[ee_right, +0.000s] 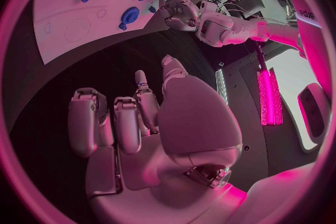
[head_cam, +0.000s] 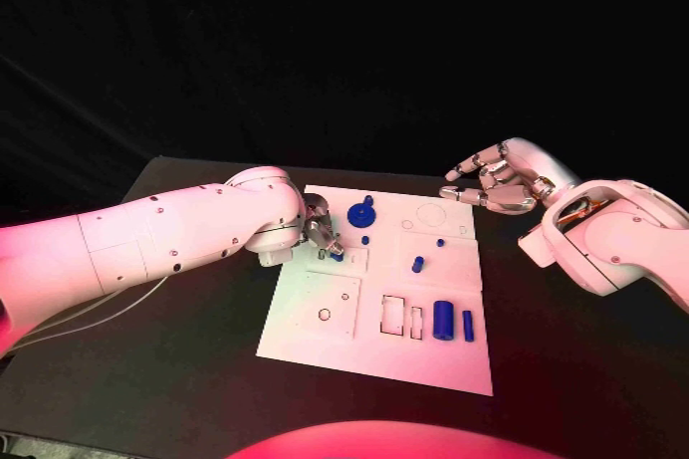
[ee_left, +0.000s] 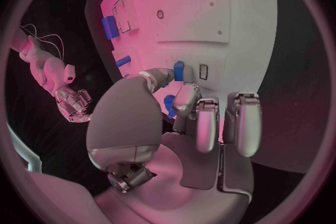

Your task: Assemble the parts on the task board

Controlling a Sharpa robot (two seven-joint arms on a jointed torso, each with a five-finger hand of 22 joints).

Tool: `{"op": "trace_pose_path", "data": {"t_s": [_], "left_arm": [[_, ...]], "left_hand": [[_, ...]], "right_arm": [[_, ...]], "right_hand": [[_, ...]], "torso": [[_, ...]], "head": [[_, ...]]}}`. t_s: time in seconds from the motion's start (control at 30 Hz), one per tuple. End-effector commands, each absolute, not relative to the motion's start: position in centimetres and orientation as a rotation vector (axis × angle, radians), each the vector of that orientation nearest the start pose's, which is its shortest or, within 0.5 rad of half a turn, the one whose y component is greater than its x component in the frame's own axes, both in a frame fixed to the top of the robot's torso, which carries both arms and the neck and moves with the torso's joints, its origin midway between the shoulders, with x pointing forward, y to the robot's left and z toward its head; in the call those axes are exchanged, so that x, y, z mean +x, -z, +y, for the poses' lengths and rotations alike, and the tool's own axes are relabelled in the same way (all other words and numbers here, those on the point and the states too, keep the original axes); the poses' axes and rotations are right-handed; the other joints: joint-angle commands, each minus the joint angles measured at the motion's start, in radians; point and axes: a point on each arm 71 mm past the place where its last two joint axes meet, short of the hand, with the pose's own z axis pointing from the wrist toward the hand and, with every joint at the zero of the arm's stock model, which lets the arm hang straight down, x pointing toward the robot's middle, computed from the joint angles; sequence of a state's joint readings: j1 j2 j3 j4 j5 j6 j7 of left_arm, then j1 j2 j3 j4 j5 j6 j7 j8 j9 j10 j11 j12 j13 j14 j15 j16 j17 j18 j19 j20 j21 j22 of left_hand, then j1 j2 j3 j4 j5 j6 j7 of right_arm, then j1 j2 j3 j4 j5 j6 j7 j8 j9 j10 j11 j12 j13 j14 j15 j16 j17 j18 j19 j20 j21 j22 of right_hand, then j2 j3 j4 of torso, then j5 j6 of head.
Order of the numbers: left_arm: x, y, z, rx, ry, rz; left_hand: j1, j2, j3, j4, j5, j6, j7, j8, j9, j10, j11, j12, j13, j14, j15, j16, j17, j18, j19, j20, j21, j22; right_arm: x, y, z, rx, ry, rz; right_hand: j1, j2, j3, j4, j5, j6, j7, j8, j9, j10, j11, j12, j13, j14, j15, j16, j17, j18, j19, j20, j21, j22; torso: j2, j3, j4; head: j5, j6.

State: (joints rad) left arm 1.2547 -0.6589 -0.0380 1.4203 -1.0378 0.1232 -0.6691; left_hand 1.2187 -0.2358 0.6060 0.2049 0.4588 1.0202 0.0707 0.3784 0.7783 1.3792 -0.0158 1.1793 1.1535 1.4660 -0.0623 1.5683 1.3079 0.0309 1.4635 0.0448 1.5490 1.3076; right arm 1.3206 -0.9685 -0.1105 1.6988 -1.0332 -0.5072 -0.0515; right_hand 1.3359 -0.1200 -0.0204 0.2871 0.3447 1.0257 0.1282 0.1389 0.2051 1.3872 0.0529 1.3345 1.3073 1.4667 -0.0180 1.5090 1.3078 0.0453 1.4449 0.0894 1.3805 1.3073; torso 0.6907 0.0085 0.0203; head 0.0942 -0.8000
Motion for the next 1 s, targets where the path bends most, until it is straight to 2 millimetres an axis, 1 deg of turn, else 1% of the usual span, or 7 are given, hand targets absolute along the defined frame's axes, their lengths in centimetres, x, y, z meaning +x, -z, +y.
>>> {"op": "trace_pose_path", "data": {"t_s": [0.03,0.37,0.6,0.83,1.0], "left_arm": [[49.9,21.0,15.9,-0.189,0.323,2.356],[50.0,21.0,15.8,-0.188,0.32,2.35],[50.0,20.9,15.4,-0.167,0.314,2.343],[49.9,20.9,15.0,-0.124,0.304,2.352],[49.8,21.0,14.8,-0.087,0.282,2.36]], "left_hand": [[0.005,0.007,0.197,-0.202,0.005,0.013,-0.008,0.003,0.002,0.003,-0.001,-0.002,-0.001,0.105,-0.008,0.002,0.263,-0.02,0.074,-0.007,0.005,0.222],[0.005,0.007,0.197,-0.202,0.005,0.013,-0.008,0.003,0.002,0.003,-0.001,-0.002,-0.001,0.105,-0.008,0.002,0.263,-0.02,0.074,-0.007,0.005,0.222],[0.004,0.006,0.198,-0.204,0.013,0.014,-0.009,0.003,0.004,0.004,-0.001,-0.002,-0.001,0.105,-0.009,0.002,0.263,-0.02,0.074,-0.008,0.005,0.221],[-0.004,0.0,0.195,-0.21,0.04,0.021,-0.011,0.005,0.011,0.009,-0.003,0.002,0.005,0.105,-0.01,0.002,0.263,-0.021,0.076,-0.009,0.006,0.224],[-0.008,-0.003,0.188,-0.212,0.043,0.024,-0.012,0.008,0.015,0.013,-0.004,0.008,0.01,0.105,-0.01,0.002,0.263,-0.021,0.077,-0.009,0.007,0.226]], "right_arm": [[46.4,13.5,-21.8,0.217,-0.869,1.556],[46.4,13.5,-21.7,0.212,-0.868,1.552],[46.3,13.5,-21.6,0.209,-0.869,1.551],[46.3,13.5,-21.6,0.209,-0.869,1.551],[46.3,13.5,-21.6,0.21,-0.869,1.552]], "right_hand": [[0.0,0.011,-0.007,-0.001,0.004,-0.006,-0.001,0.006,0.002,-0.002,-0.006,-0.003,0.022,0.075,-0.004,-0.003,0.151,0.006,-0.004,-0.001,-0.006,0.134],[0.0,0.011,-0.007,-0.001,0.005,-0.007,-0.001,0.006,0.002,0.0,-0.006,0.0,0.024,0.075,-0.004,-0.003,0.15,0.006,-0.003,-0.001,-0.004,0.135],[0.0,0.011,-0.007,-0.001,0.005,-0.007,-0.001,0.006,0.002,0.0,-0.006,0.0,0.024,0.075,-0.004,-0.003,0.15,0.006,-0.003,-0.001,-0.004,0.135],[-0.001,0.01,-0.008,-0.001,0.006,-0.007,-0.001,0.006,0.002,0.0,-0.006,0.0,0.024,0.075,-0.004,-0.004,0.149,0.006,-0.003,-0.001,-0.005,0.135],[-0.001,0.01,-0.008,-0.001,0.006,-0.007,-0.001,0.007,0.002,0.0,-0.006,-0.001,0.024,0.075,-0.004,-0.004,0.149,0.006,-0.003,-0.001,-0.005,0.135]], "torso": [[0.0,-0.0001,-0.0004],[0.0,0.0,0.0004],[0.0,0.0001,-0.0008],[0.0,0.0003,-0.0005],[0.001,0.0003,-0.0005]], "head": [[0.0,0.001],[0.0,0.0],[0.0,-0.003],[-0.001,-0.004],[-0.002,-0.005]]}}
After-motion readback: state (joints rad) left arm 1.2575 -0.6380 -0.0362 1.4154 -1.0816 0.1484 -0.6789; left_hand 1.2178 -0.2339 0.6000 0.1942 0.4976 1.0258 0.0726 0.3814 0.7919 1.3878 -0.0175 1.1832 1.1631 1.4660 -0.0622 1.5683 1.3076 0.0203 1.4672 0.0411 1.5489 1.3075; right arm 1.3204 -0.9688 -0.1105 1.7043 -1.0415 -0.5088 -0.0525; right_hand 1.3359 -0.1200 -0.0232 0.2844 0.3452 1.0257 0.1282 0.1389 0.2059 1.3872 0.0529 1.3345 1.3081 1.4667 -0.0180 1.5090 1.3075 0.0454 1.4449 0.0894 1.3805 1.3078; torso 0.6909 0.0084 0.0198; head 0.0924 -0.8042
